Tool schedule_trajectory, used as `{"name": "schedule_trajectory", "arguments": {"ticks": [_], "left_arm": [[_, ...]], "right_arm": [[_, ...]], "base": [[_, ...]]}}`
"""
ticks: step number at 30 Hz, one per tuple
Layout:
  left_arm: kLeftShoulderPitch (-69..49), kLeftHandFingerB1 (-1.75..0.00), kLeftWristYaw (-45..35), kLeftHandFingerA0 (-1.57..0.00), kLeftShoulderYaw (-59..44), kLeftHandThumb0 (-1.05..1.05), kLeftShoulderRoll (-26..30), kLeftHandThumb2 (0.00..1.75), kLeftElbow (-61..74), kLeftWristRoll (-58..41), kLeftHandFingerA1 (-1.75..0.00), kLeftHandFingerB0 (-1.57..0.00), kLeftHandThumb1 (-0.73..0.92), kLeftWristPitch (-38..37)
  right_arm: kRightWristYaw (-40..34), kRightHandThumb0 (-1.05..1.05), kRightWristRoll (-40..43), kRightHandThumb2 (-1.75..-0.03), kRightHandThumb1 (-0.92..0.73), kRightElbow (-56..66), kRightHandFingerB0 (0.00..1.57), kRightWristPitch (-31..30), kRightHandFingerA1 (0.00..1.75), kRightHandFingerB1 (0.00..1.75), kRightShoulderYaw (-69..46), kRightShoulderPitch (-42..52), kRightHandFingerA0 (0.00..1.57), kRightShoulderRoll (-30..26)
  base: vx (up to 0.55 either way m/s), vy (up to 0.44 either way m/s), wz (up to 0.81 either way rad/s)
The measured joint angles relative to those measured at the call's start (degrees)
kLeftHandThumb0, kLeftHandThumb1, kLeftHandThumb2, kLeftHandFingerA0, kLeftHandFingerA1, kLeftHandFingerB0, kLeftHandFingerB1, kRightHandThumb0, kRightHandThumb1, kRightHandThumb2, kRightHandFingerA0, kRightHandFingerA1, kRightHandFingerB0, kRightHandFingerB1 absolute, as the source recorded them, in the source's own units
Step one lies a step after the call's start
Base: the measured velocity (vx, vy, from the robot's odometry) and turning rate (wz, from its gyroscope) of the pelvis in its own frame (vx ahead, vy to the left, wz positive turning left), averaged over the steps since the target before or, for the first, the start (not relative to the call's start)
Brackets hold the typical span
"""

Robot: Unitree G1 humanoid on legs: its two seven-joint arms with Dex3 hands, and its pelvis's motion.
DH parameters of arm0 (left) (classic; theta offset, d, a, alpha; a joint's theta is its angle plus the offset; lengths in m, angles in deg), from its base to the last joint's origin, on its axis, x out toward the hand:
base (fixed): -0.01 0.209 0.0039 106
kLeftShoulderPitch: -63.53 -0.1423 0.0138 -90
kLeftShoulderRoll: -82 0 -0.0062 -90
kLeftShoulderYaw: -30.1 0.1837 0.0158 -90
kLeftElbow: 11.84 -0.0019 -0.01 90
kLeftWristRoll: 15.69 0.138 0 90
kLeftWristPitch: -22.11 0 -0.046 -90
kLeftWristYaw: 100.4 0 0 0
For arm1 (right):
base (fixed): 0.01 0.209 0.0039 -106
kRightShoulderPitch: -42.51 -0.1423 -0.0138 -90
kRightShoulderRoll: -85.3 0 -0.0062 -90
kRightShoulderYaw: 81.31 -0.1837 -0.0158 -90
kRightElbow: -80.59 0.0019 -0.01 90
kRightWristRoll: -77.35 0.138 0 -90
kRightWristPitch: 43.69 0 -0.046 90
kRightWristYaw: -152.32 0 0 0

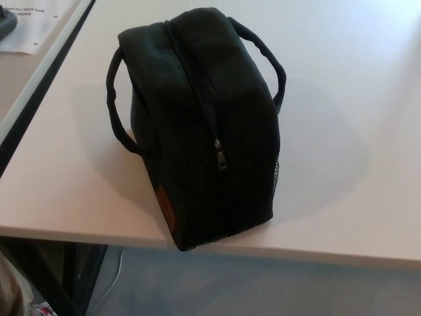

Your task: A lunch bag is kept on the middle of the desk and the robot uses both its hands to grab the opening of the bag from the left and right and moves its hands away from each other to spread the bag open

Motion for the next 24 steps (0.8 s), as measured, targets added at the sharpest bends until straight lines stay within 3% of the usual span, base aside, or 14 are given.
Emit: {"name": "schedule_trajectory", "arguments": {"ticks": [2, 3, 5, 6, 7, 8, 9, 13, 14, 15, 24], "left_arm": [[-0.85, -0.40, -1.44, -0.05, 1.24, -0.65, 0.06, 1.06, 0.00, -1.92, -0.43, 0.00, 0.75, -0.29], [-1.09, -0.48, -1.96, 0.00, 1.55, -0.31, 0.07, 1.18, -0.02, -2.62, -0.49, 0.00, 0.66, -0.35], [-1.38, -0.48, -2.98, 0.00, 1.94, -0.31, 0.17, 1.18, -0.13, -4.05, -0.49, 0.00, 0.66, -0.45], [-1.51, -0.40, -3.71, -0.07, 2.18, -0.63, 0.21, 1.07, -0.20, -5.17, -0.45, -0.01, 0.74, -0.58], [-1.60, -0.29, -4.24, -0.13, 2.35, -0.60, 0.24, 0.74, -0.29, -5.96, -0.31, -0.11, 0.92, -0.76], [-1.72, -0.29, -5.06, -0.13, 2.59, -0.60, 0.30, 0.74, -0.43, -7.16, -0.31, -0.11, 0.92, -0.78], [-1.79, -0.39, -5.67, -0.08, 2.71, -0.69, 0.34, 1.05, -0.53, -8.01, -0.45, 0.00, 0.75, -0.78], [-2.20, -0.38, -8.24, -0.08, 2.95, -0.67, 0.57, 1.04, -0.72, -11.45, -0.44, 0.00, 0.74, -0.78], [-2.26, -0.39, -8.81, -0.06, 2.97, -0.62, 0.62, 1.06, -0.76, -12.21, -0.45, -0.01, 0.74, -0.78], [-2.29, -0.37, -9.40, -0.03, 2.97, -0.66, 0.69, 1.07, -0.79, -13.00, -0.43, 0.00, 0.76, -0.78], [-2.84, -0.38, -15.71, -0.03, 2.83, -0.64, 1.65, 1.07, -1.06, -21.21, -0.42, -0.02, 0.75, -0.79]], "right_arm": [[0.71, -0.34, 0.32, -1.14, -0.60, 0.31, 0.00, 0.00, 0.49, 0.49, 1.01, 0.96, 0.00, 0.74], [0.95, -0.34, 0.47, -1.14, -0.60, 0.41, 0.00, 0.01, 0.49, 0.49, 1.31, 1.25, 0.00, 1.00], [1.46, -0.34, 0.87, -1.14, -0.60, 0.52, 0.00, 0.01, 0.49, 0.49, 1.81, 1.76, 0.00, 1.35], [1.85, -0.34, 1.18, -1.14, -0.60, 0.56, 0.00, 0.01, 0.49, 0.49, 2.15, 2.13, 0.00, 1.54], [2.13, -0.34, 1.46, -1.14, -0.60, 0.58, 0.00, 0.01, 0.49, 0.49, 2.40, 2.36, 0.00, 1.68], [2.59, -0.34, 1.89, -1.14, -0.60, 0.60, 0.00, 0.01, 0.49, 0.49, 2.70, 2.65, 0.00, 1.86], [2.89, -0.34, 2.11, -1.14, -0.60, 0.61, 0.00, 0.01, 0.49, 0.49, 2.90, 2.85, 0.00, 1.98], [4.27, -0.34, 3.05, -1.14, -0.60, 0.81, 0.00, -0.01, 0.49, 0.49, 3.35, 3.52, 0.00, 2.39], [4.58, -0.65, 3.34, -0.66, -0.91, 0.83, 0.09, -0.01, 0.34, 0.25, 3.40, 3.63, 0.18, 2.48], [4.91, -0.34, 3.68, -1.14, -0.60, 0.84, 0.00, -0.01, 0.49, 0.49, 3.42, 3.73, 0.00, 2.58], [8.90, -0.34, 6.97, -1.14, -0.61, 2.69, 0.00, -0.55, 0.49, 0.49, 3.50, 4.96, 0.00, 3.08]], "base": [[0.00, 0.000, 0.00], [0.00, 0.000, 0.00], [0.00, 0.000, 0.00], [0.00, 0.000, 0.00], [0.00, 0.000, 0.00], [0.00, 0.000, 0.00], [0.00, 0.000, 0.00], [0.00, 0.000, 0.00], [0.00, 0.000, 0.00], [0.00, 0.000, 0.00], [0.00, 0.000, 0.00]]}}
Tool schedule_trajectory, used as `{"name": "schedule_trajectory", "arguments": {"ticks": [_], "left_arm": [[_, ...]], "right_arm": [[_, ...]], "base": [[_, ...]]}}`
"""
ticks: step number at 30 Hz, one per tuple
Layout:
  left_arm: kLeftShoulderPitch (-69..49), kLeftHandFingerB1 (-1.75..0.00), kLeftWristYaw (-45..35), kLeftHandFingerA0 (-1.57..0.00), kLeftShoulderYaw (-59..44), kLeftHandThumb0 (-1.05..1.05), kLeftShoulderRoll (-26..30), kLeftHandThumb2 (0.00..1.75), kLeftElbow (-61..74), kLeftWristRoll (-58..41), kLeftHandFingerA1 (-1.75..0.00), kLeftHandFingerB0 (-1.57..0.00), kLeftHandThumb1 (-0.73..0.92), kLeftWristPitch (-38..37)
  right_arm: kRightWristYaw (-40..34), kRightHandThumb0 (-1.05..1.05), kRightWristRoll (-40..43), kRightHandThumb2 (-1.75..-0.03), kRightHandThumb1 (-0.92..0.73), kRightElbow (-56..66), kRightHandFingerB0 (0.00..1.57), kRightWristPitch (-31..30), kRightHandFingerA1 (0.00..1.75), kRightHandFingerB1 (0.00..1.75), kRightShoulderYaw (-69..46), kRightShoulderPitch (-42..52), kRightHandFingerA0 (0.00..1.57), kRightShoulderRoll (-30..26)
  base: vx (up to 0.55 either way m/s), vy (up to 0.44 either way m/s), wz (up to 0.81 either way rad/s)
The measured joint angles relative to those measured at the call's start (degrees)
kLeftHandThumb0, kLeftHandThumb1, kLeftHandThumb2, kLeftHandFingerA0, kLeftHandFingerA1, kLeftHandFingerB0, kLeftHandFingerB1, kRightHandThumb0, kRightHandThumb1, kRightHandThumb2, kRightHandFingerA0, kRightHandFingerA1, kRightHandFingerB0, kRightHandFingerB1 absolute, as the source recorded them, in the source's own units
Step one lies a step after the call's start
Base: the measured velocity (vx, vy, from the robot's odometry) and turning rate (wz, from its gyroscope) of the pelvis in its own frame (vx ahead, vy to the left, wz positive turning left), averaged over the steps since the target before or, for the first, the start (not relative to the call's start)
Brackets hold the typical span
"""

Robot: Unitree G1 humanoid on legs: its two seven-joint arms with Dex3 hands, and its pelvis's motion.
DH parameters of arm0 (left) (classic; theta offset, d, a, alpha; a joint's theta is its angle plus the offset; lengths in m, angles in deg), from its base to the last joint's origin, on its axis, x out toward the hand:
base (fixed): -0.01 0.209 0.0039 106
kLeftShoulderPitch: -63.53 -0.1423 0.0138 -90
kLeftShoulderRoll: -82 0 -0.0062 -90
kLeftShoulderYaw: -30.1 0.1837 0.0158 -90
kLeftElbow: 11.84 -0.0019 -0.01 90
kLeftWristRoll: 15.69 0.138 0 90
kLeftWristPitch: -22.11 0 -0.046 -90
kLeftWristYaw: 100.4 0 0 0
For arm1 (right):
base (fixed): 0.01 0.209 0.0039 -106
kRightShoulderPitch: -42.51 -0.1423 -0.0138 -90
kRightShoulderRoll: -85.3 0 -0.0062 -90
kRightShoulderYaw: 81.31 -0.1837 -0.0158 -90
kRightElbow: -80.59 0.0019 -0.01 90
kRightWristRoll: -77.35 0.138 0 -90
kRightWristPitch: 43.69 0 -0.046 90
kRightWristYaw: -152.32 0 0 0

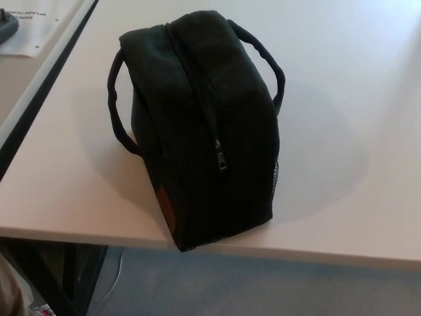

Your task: A lunch bag is kept on the middle of the desk and the robot uses both its hands to grab the opening of the bag from the left and right and moves its hands away from each other to spread the bag open

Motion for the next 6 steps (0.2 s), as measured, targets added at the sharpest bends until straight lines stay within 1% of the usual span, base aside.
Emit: {"name": "schedule_trajectory", "arguments": {"ticks": [5, 6], "left_arm": [[-0.63, -0.38, -4.18, -0.03, -0.79, -0.63, 0.06, 1.06, 0.02, -4.68, -0.43, 0.00, 0.75, -0.01], [-0.70, -0.30, -5.03, -0.12, -1.06, -0.59, 0.05, 0.78, 0.02, -5.56, -0.33, -0.08, 0.92, -0.01]], "right_arm": [[2.82, -0.34, 1.90, -1.14, -0.60, 1.44, 0.00, -0.99, 0.49, 0.49, -0.03, 0.57, 0.00, 0.00], [3.35, -0.34, 2.19, -1.14, -0.60, 1.67, 0.00, -1.22, 0.49, 0.49, -0.04, 0.63, 0.00, 0.00]], "base": [[0.00, 0.000, 0.00], [0.00, 0.000, 0.00]]}}
